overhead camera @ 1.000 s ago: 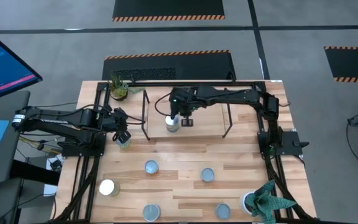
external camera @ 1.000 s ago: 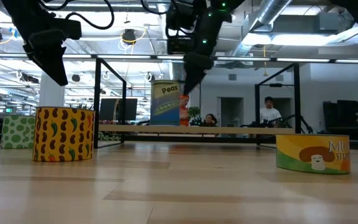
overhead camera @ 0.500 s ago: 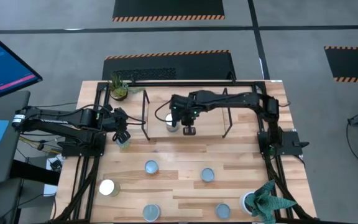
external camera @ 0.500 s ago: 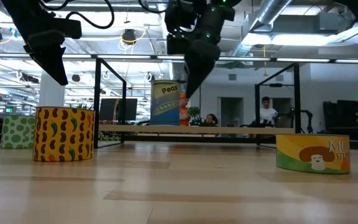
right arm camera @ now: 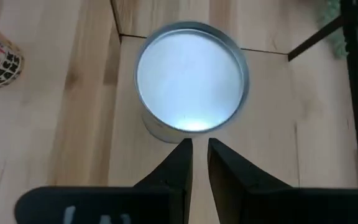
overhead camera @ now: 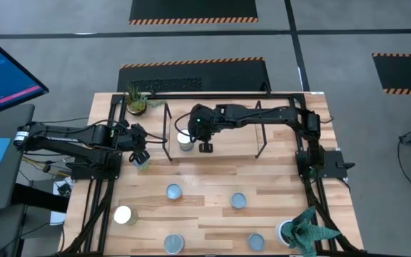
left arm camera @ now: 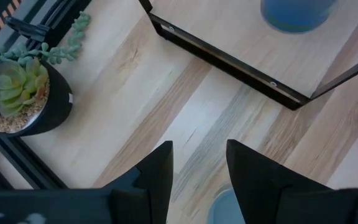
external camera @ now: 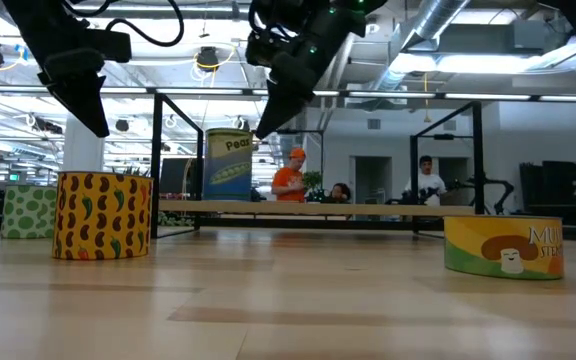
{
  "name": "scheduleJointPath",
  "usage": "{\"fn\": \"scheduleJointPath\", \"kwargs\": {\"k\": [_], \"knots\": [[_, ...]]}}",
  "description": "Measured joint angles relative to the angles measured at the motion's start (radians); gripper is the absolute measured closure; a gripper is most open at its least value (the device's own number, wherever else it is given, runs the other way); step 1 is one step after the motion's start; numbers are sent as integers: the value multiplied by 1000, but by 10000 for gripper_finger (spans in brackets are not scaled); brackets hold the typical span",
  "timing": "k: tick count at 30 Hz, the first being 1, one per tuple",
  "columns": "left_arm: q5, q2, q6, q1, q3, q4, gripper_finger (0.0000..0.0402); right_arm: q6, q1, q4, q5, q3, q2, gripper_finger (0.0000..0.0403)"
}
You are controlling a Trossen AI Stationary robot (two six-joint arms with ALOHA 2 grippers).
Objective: Pick and place cans onto a shelf
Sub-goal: Put the canned peas on the shelf, then put the canned carrots on the shelf
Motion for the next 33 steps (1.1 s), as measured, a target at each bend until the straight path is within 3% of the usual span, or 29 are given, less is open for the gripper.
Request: {"fn": "scheduleJointPath", "kwargs": {"k": [7,23,33], "knots": [[6,0,0,0,0,0,262,58,12,-126,-4,1,0,328],[6,0,-1,0,0,0,262,46,30,148,-5,-53,0,328],[7,0,-1,0,0,0,262,43,48,172,-5,-53,-1,328]]}}
